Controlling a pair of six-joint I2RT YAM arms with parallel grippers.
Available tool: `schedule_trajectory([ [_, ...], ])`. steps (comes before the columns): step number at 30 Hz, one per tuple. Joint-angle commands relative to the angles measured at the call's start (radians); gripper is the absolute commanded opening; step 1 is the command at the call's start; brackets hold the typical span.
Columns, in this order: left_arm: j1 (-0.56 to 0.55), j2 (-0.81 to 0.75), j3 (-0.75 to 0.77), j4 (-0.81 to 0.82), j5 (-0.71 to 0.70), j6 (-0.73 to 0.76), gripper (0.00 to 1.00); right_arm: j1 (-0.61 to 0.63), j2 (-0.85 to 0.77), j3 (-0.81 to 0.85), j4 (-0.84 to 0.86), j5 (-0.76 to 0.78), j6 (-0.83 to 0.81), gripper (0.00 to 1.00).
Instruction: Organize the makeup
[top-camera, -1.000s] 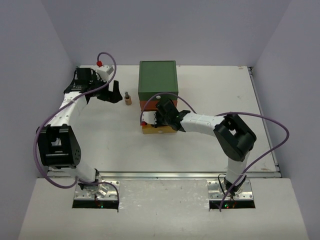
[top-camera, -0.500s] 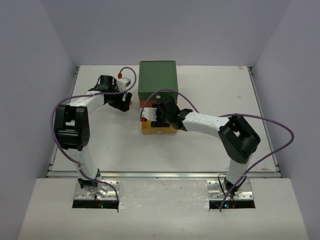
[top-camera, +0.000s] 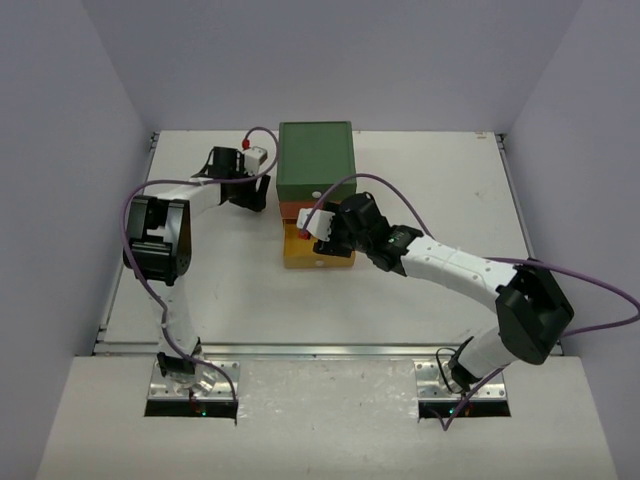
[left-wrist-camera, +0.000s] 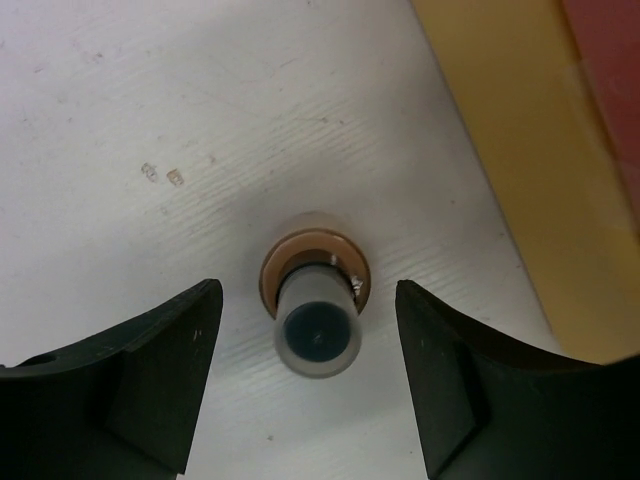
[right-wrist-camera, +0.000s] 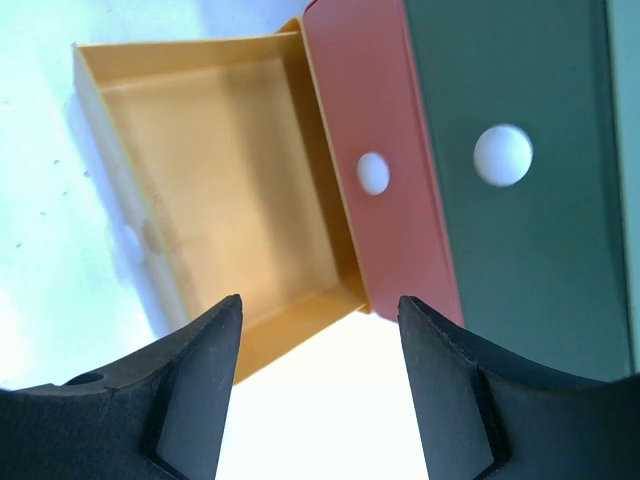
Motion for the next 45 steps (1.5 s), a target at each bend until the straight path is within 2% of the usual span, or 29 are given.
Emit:
schedule_trajectory([
  [1, -0.015, 0.03, 0.047, 0.071, 0.012, -0.042, 0.64, 0.003, -0.063, -0.039, 0.026, -0.009, 0.064, 0.65],
  [7, -0.015, 0.04, 0.066, 0.059, -0.015, -0.046, 0.38, 0.002, -0.091, -0.054, 0.026, 0.006, 0.076, 0.65],
  [8, -0.015, 0.031, 0.065, 0.059, -0.017, -0.047, 0.26, 0.002, -0.092, -0.054, 0.027, 0.008, 0.078, 0.65],
  [10, -0.015, 0.012, 0.062, 0.057, -0.036, -0.049, 0.11, 0.002, -0.092, -0.053, 0.026, 0.012, 0.082, 0.65],
  [11, -0.015, 0.003, 0.06, 0.056, -0.047, -0.051, 0.0, 0.003, -0.092, -0.051, 0.026, 0.01, 0.087, 0.65],
  [14, -0.005, -0.045, 0.062, 0.023, -0.072, -0.057, 0.0, 0.002, -0.1, -0.044, 0.032, 0.007, 0.11, 0.65],
  [17, 0.022, -0.107, 0.073, -0.035, -0.007, -0.09, 0.0, 0.002, -0.121, -0.039, 0.043, -0.016, 0.151, 0.66],
  [24, 0.149, -0.316, 0.089, -0.188, 0.276, -0.225, 0.0, 0.002, -0.24, -0.089, 0.206, -0.211, 0.201, 0.72],
  [26, 0.155, -0.435, 0.063, -0.224, 0.425, -0.226, 0.0, 0.002, -0.253, -0.085, 0.282, -0.273, 0.193, 0.73],
  [31, 0.125, -0.554, 0.033, -0.229, 0.679, -0.282, 0.0, 0.004, -0.192, -0.036, 0.42, -0.301, 0.166, 0.75],
  [36, 0.09, -0.602, -0.023, -0.116, 0.879, -0.458, 0.0, 0.039, -0.067, 0.018, 0.636, -0.307, 0.086, 0.79],
  [39, 0.09, -0.619, -0.018, -0.108, 0.922, -0.474, 0.0, 0.048, -0.026, 0.052, 0.72, -0.28, 0.074, 0.81],
  [45, 0.054, -0.642, -0.019, -0.105, 0.943, -0.489, 0.0, 0.049, 0.042, 0.104, 0.703, -0.298, 0.111, 0.81],
])
